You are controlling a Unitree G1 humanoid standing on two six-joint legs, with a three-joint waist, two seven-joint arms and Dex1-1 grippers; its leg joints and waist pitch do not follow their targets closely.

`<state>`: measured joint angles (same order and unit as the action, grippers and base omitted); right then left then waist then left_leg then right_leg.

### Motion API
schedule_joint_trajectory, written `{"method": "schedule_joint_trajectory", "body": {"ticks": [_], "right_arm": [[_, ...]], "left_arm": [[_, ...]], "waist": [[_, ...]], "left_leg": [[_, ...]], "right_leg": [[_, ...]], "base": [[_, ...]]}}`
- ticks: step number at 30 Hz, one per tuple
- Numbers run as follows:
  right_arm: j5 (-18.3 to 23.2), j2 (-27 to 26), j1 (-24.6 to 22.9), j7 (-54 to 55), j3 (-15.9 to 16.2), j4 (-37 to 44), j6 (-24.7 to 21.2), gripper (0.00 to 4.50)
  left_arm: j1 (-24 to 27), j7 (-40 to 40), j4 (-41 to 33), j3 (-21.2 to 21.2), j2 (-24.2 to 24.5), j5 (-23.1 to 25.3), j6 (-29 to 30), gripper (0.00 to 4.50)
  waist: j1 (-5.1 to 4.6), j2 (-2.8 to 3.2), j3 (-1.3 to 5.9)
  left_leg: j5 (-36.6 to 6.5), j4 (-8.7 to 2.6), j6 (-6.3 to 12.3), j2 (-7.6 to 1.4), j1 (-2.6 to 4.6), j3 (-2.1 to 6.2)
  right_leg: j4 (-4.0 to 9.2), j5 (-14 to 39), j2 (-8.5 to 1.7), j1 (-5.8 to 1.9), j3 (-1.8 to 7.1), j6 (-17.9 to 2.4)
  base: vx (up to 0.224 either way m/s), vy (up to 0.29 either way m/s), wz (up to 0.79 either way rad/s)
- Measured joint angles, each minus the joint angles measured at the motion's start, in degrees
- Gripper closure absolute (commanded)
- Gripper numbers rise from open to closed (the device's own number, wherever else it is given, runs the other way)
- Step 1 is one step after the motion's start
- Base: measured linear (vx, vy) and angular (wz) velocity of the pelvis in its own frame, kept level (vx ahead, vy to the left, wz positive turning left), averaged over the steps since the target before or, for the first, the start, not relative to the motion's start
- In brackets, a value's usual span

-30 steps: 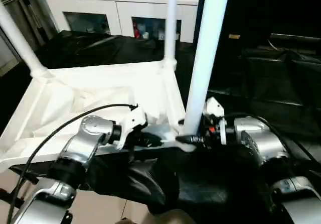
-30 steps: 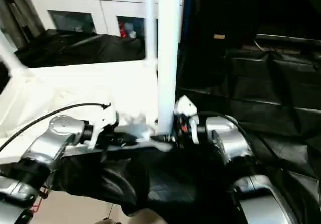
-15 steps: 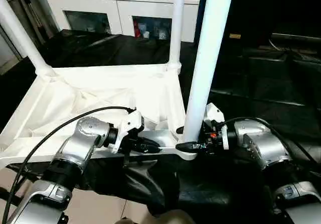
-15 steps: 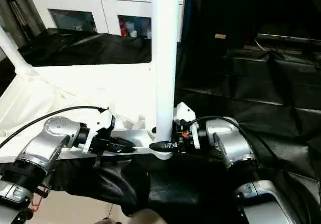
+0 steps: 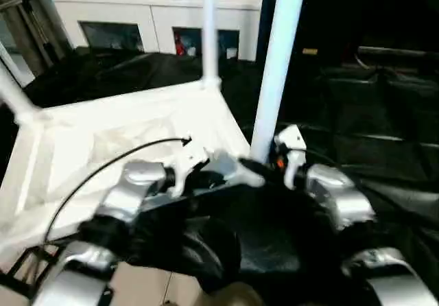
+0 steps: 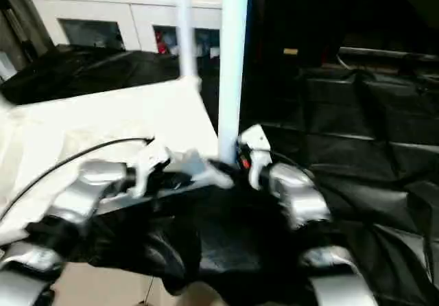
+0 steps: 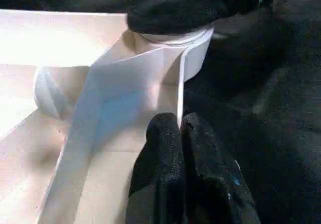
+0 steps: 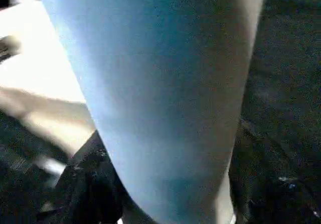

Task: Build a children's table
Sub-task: Rotate leg to tighten

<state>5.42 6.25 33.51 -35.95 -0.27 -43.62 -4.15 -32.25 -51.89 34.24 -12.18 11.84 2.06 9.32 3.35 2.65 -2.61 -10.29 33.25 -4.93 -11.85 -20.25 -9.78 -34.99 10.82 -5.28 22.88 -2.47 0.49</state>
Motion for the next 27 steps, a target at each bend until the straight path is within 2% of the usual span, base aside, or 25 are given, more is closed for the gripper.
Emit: {"method": "schedule_joint_trajectory", "body": {"ticks": [4,5,6,10,12,20,27], "right_arm": [[-1.72,-1.12,1.43,6.11,-0.43,-2.33,2.36,2.08],[-2.15,-1.22,1.76,6.67,-0.43,-2.64,2.90,1.74],[-2.73,-1.30,2.25,6.99,-0.44,-3.09,3.29,1.74],[-2.65,-1.42,3.24,6.29,-0.67,-4.34,3.58,1.22],[-2.86,-1.08,3.59,4.42,-0.62,-4.72,3.64,1.10],[-2.41,5.34,2.51,-14.70,2.84,-2.75,5.93,1.02],[0.13,9.23,0.19,-31.36,6.37,1.73,5.86,1.02]], "left_arm": [[-0.92,3.68,0.83,0.11,-2.19,0.69,1.16,4.50],[-1.05,4.11,0.92,0.11,-2.36,0.72,1.25,4.50],[-1.25,4.45,1.06,0.12,-2.50,0.78,1.30,4.50],[-1.50,4.70,1.26,0.30,-2.70,0.81,1.31,4.50],[-1.49,4.02,1.16,0.52,-2.49,0.81,1.41,4.50],[0.20,-4.20,-1.89,-0.05,1.58,-1.31,0.83,4.50],[1.36,-14.13,-3.73,-1.50,6.00,-2.68,-1.12,4.50]], "waist": [[0.08,0.02,0.02],[0.06,0.02,0.03],[0.02,0.01,0.03],[0.01,0.00,0.03],[0.01,0.01,0.03],[-0.05,0.01,0.01],[0.62,0.03,-0.01]], "left_leg": [[0.00,-0.01,0.00,0.03,0.02,0.01],[0.00,-0.01,0.00,0.03,0.01,0.00],[0.00,-0.01,0.00,0.03,-0.02,0.01],[-0.01,-0.07,0.00,0.03,-0.06,-0.03],[-0.01,-0.14,0.00,0.02,-0.11,-0.04],[-0.02,-0.33,0.00,-0.06,-0.66,-0.09],[-0.01,-0.16,0.01,-0.08,-0.74,-0.05]], "right_leg": [[0.03,0.02,0.00,-0.03,0.07,0.03],[0.03,0.02,0.00,-0.02,0.08,0.03],[0.04,-0.03,0.00,-0.02,0.07,-0.04],[0.05,-0.13,0.00,0.00,0.06,-0.21],[0.05,-0.13,0.00,0.03,0.04,-0.21],[0.15,-0.06,0.04,0.30,-0.20,-0.16],[0.11,-0.06,0.00,0.39,-0.29,-0.19]], "base": [[0.000,0.000,0.00],[0.000,0.000,0.00],[0.000,0.000,0.00],[0.000,0.000,0.00],[0.000,0.000,0.00],[0.000,0.000,0.00],[0.000,0.000,0.00]]}}
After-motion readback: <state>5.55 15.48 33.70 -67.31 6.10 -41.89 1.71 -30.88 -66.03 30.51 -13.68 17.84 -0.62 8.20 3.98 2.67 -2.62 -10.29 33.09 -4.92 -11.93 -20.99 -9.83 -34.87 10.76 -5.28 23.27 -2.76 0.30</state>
